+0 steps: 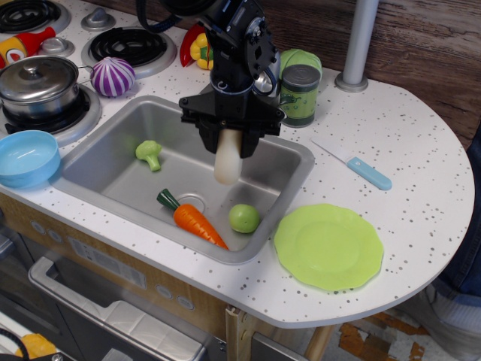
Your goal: Put detergent in sink
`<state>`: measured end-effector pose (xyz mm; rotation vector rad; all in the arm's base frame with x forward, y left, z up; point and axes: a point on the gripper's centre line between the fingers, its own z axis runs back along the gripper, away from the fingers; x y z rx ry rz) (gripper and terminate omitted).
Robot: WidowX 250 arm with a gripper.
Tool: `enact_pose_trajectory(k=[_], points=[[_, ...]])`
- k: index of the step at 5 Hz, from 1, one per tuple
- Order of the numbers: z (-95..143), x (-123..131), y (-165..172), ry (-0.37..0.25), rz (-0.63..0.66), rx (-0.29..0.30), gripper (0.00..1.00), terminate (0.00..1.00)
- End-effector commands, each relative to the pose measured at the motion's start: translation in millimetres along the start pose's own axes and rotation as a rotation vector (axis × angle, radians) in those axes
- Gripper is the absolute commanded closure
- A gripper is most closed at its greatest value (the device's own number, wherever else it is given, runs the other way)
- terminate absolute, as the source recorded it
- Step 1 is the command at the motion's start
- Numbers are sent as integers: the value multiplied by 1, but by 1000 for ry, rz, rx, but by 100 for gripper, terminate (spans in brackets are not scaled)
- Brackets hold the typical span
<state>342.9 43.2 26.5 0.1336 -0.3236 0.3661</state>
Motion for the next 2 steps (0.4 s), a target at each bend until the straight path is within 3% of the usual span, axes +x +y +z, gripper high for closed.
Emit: enact_pose_trajectory(k=[1, 2], points=[[12, 7, -5, -109, -30, -47, 0, 0], [12, 7, -5, -109, -30, -47, 0, 100]])
